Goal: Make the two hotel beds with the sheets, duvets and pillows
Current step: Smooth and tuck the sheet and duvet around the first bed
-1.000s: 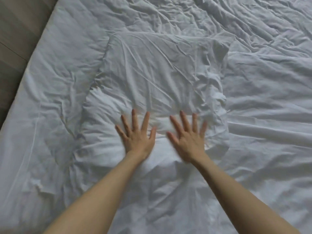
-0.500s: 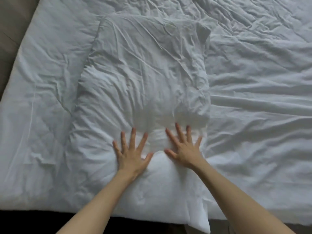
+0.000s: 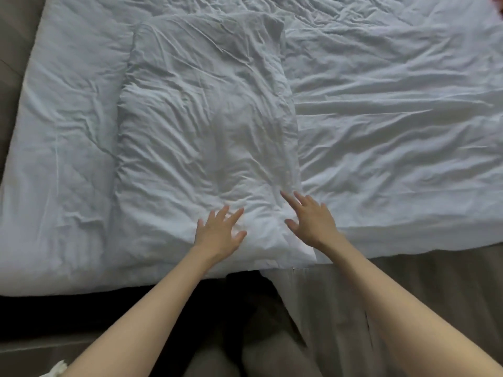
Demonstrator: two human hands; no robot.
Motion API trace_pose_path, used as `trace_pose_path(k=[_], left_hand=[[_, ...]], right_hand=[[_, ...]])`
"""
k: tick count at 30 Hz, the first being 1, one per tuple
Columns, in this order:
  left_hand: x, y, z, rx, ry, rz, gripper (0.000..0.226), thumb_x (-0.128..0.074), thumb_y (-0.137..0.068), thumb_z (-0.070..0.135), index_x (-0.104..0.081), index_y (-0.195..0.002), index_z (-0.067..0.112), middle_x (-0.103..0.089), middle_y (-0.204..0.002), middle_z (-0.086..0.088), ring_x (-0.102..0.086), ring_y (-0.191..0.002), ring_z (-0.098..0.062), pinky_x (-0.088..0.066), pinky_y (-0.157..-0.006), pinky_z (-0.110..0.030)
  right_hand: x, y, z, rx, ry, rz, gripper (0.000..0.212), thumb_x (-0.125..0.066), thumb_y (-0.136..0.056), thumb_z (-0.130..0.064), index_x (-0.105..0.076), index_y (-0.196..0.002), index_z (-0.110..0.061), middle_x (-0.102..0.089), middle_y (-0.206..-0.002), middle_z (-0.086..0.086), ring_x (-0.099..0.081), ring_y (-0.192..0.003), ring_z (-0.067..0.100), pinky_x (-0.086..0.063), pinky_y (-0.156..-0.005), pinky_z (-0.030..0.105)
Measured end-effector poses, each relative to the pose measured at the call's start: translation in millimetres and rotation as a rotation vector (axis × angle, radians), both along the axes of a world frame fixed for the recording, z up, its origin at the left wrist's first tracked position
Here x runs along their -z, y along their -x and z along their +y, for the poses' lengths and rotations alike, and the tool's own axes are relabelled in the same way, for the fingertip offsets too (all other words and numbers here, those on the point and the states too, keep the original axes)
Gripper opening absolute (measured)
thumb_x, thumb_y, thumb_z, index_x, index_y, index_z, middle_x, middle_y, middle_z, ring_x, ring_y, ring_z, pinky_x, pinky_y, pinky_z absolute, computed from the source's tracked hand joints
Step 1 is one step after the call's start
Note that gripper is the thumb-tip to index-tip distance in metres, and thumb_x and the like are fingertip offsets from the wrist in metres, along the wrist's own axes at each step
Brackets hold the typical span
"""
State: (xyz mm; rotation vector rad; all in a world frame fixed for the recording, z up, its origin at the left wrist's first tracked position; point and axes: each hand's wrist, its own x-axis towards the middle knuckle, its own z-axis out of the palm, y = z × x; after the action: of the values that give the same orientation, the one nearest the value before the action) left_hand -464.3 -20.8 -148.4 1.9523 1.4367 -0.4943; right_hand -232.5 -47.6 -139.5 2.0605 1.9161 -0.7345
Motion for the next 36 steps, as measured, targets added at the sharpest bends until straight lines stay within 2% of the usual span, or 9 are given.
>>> trace_pose_path(k=[2, 5, 12, 16, 20, 23, 26, 36], left_hand=[[-22.9, -3.4, -11.0, 0.013, -0.095, -0.004, 0.060, -0.031, -0.099, 0.053, -0.002, -0.151, 0.044, 0.002, -0.162, 0.006, 0.002, -0.149, -0.025, -0.004, -0.119, -0.050], [-55.6, -14.4, -26.3, 0.056, -0.200, -0.010, 0.059, -0.028, -0.101, 0.051, 0.000, -0.152, 0.042, 0.001, -0.162, 0.006, 0.005, -0.149, -0.026, -0.003, -0.119, -0.050], [-109.4, -78.2, -64.7, 0.193, -0.316, -0.109, 0.059, -0.029, -0.102, 0.046, 0.000, -0.153, 0.036, 0.003, -0.162, 0.005, 0.006, -0.149, -0.028, -0.005, -0.119, -0.052], [-133.7, -138.6, -87.7, 0.279, -0.343, -0.175, 0.061, -0.030, -0.102, 0.045, 0.000, -0.154, 0.033, 0.005, -0.162, 0.007, 0.011, -0.148, -0.029, -0.002, -0.119, -0.051], [-151.6, -213.7, -117.7, 0.394, -0.433, -0.205, 0.061, -0.031, -0.102, 0.045, -0.004, -0.154, 0.030, 0.000, -0.163, 0.003, 0.004, -0.149, -0.029, -0.007, -0.120, -0.048], [-157.8, -276.7, -149.7, 0.433, -0.459, -0.225, 0.061, -0.032, -0.102, 0.044, -0.006, -0.155, 0.028, -0.004, -0.162, 0.001, -0.004, -0.149, -0.027, -0.010, -0.120, -0.046], [-158.5, -343.6, -184.8, 0.467, -0.462, -0.195, 0.061, -0.032, -0.102, 0.044, -0.006, -0.155, 0.026, -0.003, -0.163, -0.001, -0.004, -0.149, -0.028, -0.010, -0.120, -0.047], [-168.5, -540.3, -254.5, 0.558, -0.451, -0.252, 0.061, -0.034, -0.102, 0.042, -0.008, -0.155, 0.026, -0.002, -0.163, -0.001, -0.001, -0.149, -0.028, -0.008, -0.119, -0.047]], right_hand=[[-25.4, 1.0, -17.9, 0.048, -0.130, 0.030, 0.068, -0.045, -0.099, -0.040, -0.004, -0.153, -0.043, -0.015, -0.162, 0.001, -0.017, -0.147, 0.027, -0.021, -0.116, 0.049], [-57.2, -4.2, -49.3, 0.099, -0.212, 0.061, 0.067, -0.046, -0.099, -0.039, -0.005, -0.152, -0.044, -0.016, -0.162, 0.001, -0.016, -0.148, 0.026, -0.020, -0.117, 0.048], [-105.2, -47.0, -132.2, 0.260, -0.295, 0.101, 0.067, -0.051, -0.097, -0.033, -0.016, -0.153, -0.038, -0.019, -0.160, 0.002, -0.018, -0.146, 0.026, -0.019, -0.117, 0.044], [-117.8, -90.9, -176.0, 0.367, -0.303, 0.084, 0.069, -0.053, -0.095, -0.033, -0.015, -0.152, -0.040, -0.018, -0.160, 0.001, -0.020, -0.146, 0.025, -0.019, -0.117, 0.048], [-129.9, -152.9, -221.9, 0.463, -0.347, 0.070, 0.068, -0.053, -0.095, -0.032, -0.016, -0.152, -0.040, -0.019, -0.160, 0.001, -0.019, -0.145, 0.025, -0.017, -0.117, 0.049], [-135.8, -209.1, -259.9, 0.536, -0.379, 0.067, 0.065, -0.050, -0.097, -0.033, -0.018, -0.152, -0.039, -0.015, -0.161, -0.001, -0.012, -0.147, 0.025, -0.011, -0.120, 0.049], [-139.1, -271.6, -299.0, 0.558, -0.371, 0.082, 0.064, -0.049, -0.098, -0.034, -0.017, -0.153, -0.038, -0.011, -0.162, -0.002, -0.006, -0.148, 0.023, -0.006, -0.121, 0.047], [-160.4, -460.3, -390.3, 0.711, -0.410, 0.105, 0.063, -0.053, -0.096, -0.032, -0.024, -0.152, -0.033, -0.016, -0.161, 0.000, -0.011, -0.147, 0.023, -0.016, -0.119, 0.049]])
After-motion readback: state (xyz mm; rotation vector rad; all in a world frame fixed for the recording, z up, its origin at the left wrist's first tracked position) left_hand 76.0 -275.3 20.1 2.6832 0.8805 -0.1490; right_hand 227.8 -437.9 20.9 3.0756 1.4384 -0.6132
